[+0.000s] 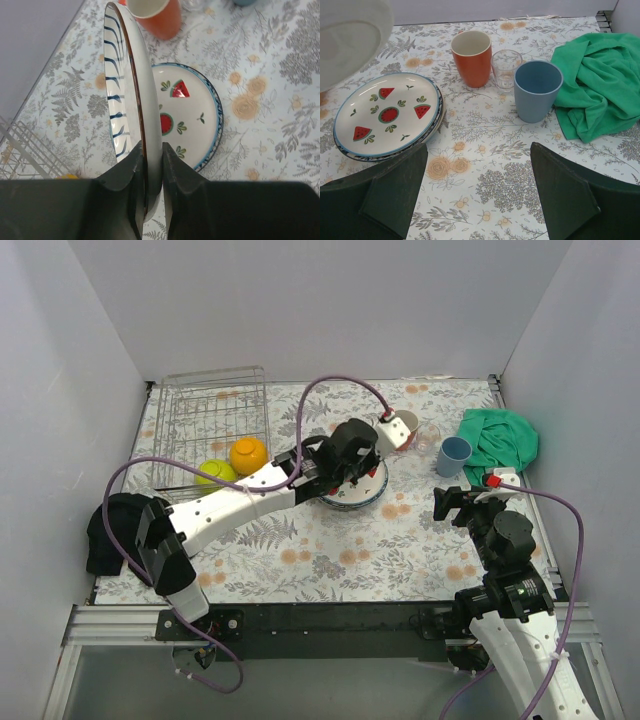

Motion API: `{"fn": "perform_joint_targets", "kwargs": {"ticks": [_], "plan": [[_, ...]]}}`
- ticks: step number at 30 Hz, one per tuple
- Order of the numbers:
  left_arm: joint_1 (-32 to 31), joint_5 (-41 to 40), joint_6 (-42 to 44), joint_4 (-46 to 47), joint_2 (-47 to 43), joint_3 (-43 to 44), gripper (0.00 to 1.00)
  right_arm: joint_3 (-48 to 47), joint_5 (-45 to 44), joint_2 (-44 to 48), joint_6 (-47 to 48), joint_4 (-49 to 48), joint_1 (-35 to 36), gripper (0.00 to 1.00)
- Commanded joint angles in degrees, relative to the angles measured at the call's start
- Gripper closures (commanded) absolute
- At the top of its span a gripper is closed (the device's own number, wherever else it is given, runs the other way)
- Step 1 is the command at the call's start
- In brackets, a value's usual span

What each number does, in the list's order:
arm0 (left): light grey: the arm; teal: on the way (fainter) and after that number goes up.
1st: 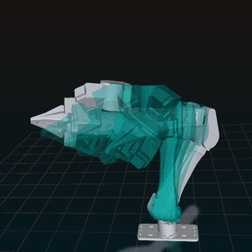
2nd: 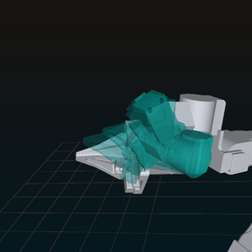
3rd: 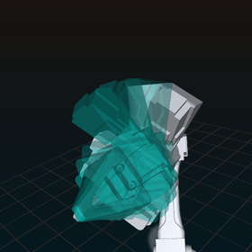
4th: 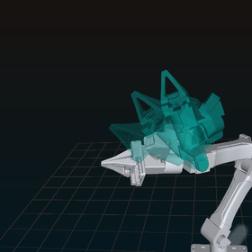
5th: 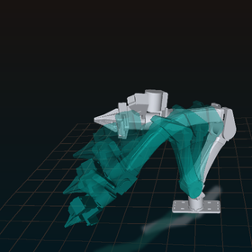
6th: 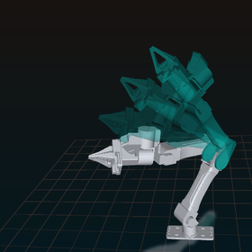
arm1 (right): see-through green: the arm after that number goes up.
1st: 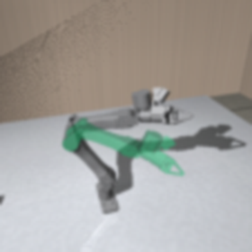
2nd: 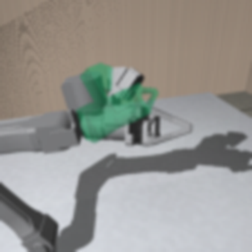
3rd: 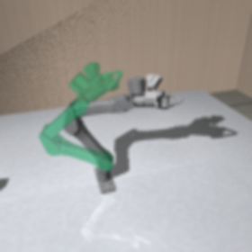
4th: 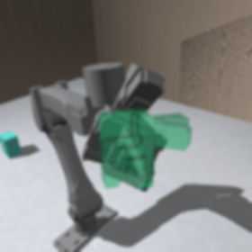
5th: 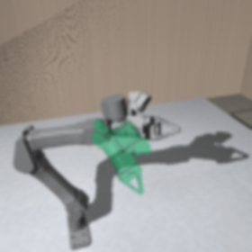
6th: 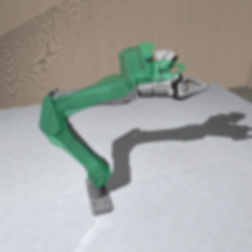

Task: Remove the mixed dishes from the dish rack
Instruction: Place the plate at the center of the board.

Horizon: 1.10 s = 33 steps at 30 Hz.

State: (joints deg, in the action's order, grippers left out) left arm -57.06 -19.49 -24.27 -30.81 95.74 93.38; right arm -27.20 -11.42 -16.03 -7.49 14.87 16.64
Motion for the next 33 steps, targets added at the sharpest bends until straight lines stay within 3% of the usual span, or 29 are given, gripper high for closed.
{"fn": "perform_joint_targets", "kwargs": {"ticks": [1, 17, 24, 33], "plan": [[-3.22, -6.53, 5.81, 6.02, -2.06, -2.15, 1.0, 0.13, -0.01, 0.91, 0.02, -2.66, 0.14, 0.09], [-7.37, -11.8, 11.79, 8.75, 6.12, -9.09, 0.99, 0.13, 0.08, 0.48, 0.02, -2.74, 0.14, 0.09], [-7.54, -12.51, 11.97, 9.8, 9.46, -9.8, 0.87, 0.04, 0.17, 0.3, 0.02, -2.66, 0.23, 0.09], [-7.72, -12.95, 11.27, 9.45, 12.18, -11.03, 0.58, 0.04, 0.35, 0.12, 0.02, -2.66, 0.23, 0.09]]}}
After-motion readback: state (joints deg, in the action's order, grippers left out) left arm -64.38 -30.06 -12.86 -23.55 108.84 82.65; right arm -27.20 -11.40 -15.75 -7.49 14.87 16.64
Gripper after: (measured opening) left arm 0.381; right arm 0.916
